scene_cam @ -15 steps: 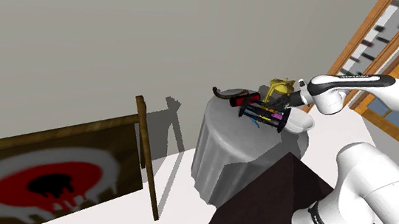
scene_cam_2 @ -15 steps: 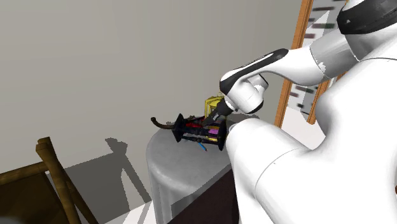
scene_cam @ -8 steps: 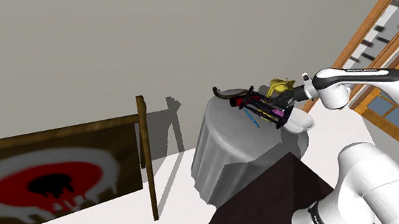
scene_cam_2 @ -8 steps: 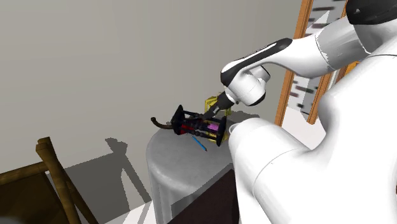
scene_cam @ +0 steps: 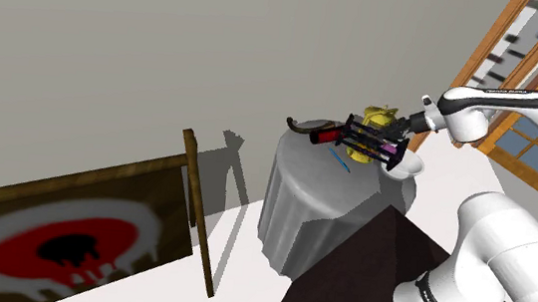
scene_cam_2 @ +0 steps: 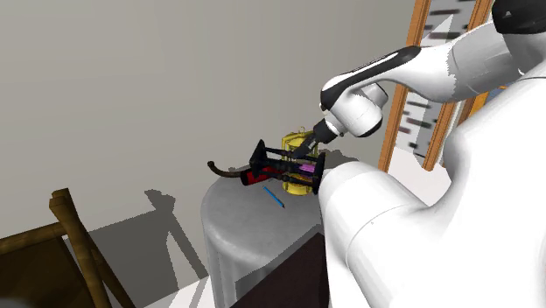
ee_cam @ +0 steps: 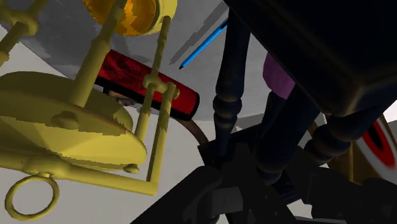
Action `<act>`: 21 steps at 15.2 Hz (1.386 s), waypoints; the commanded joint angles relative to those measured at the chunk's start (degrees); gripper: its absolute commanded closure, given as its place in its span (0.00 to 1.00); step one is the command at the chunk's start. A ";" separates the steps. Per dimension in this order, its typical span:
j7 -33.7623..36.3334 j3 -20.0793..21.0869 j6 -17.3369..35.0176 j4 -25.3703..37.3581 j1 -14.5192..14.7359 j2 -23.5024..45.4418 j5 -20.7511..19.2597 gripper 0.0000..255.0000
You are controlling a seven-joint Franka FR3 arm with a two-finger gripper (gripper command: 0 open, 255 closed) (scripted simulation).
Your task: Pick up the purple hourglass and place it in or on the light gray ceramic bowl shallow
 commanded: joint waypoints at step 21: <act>-11.90 -14.33 -32.59 46.01 8.41 -15.60 -5.66 1.00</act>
